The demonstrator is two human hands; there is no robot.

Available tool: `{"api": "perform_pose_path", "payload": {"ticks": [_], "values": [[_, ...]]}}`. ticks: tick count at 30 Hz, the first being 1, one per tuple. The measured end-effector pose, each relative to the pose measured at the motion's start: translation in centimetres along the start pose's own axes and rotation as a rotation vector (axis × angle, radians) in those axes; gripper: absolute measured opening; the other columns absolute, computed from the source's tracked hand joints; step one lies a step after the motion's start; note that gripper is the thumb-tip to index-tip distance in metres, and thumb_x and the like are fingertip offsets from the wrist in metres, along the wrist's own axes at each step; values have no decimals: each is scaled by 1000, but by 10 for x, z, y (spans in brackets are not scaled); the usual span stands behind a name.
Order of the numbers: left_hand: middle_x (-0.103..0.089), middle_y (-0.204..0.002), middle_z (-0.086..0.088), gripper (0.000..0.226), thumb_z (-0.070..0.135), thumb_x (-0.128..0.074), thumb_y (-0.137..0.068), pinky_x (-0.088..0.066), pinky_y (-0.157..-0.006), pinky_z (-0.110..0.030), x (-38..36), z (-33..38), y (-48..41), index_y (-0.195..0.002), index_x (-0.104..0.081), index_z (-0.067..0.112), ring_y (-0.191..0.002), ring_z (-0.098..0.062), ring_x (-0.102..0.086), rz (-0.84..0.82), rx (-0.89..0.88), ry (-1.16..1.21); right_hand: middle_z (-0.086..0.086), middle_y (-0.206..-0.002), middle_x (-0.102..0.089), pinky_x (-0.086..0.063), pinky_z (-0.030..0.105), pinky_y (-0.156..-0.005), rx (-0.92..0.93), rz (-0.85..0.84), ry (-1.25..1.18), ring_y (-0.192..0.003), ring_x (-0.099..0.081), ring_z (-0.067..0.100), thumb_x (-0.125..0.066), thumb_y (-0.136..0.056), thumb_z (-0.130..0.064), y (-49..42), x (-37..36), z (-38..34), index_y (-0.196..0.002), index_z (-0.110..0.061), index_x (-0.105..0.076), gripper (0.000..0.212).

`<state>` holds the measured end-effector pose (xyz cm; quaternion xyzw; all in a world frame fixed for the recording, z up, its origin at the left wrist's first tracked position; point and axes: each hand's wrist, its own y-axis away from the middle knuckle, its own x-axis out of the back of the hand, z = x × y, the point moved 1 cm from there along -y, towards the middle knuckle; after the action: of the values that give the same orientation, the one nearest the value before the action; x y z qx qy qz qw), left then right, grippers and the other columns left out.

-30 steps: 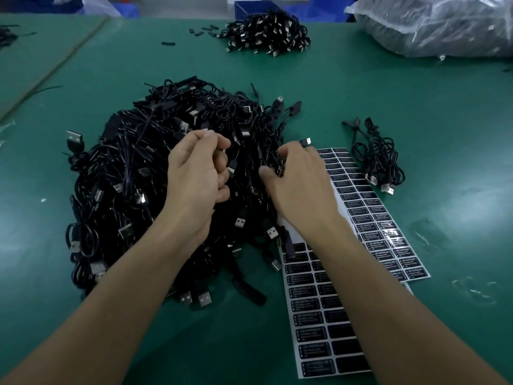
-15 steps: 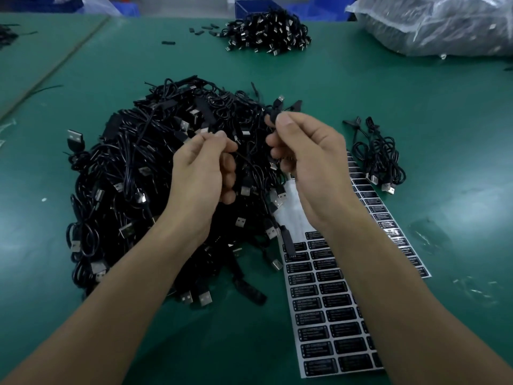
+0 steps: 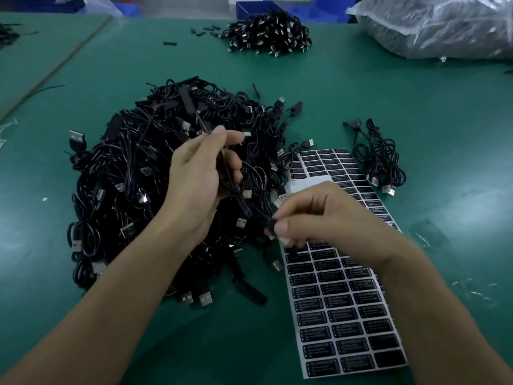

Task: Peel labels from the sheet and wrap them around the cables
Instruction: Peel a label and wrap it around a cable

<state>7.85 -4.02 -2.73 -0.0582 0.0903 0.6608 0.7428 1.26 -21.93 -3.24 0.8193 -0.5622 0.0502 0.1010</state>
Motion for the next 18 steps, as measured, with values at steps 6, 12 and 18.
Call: {"api": "perform_pose_path", "payload": {"ticks": [6,12,18], "values": [[-49,-47,1,28,21,-45,-106,-37,-39,-22,1,7,2,-117,-70,26,-39,-13,-43,-248,11,-162,-3,-70,-72,-43,10,-49,-76,131,86,-55,-57,1,-69,-91,-30,4,12,-2,-90,-17,-77,15],[-66,-58,-8,17,10,-48,-101,-50,-42,-26,4,17,6,-103,-63,16,-47,-21,-63,-486,207,-391,-13,-73,-71,-45,23,-64,-218,795,208,-72,-63,6,-68,-91,-27,9,48,25,-87,-26,-74,7],[-59,-52,-4,52,58,-43,-98,-50,-47,-25,-5,9,11,-71,-56,15,-50,-21,-65,-479,271,-462,-8,-99,-62,-39,19,-61,-347,777,481,-84,-56,-1,-76,-83,-42,14,41,28,-111,-26,-65,34]]}}
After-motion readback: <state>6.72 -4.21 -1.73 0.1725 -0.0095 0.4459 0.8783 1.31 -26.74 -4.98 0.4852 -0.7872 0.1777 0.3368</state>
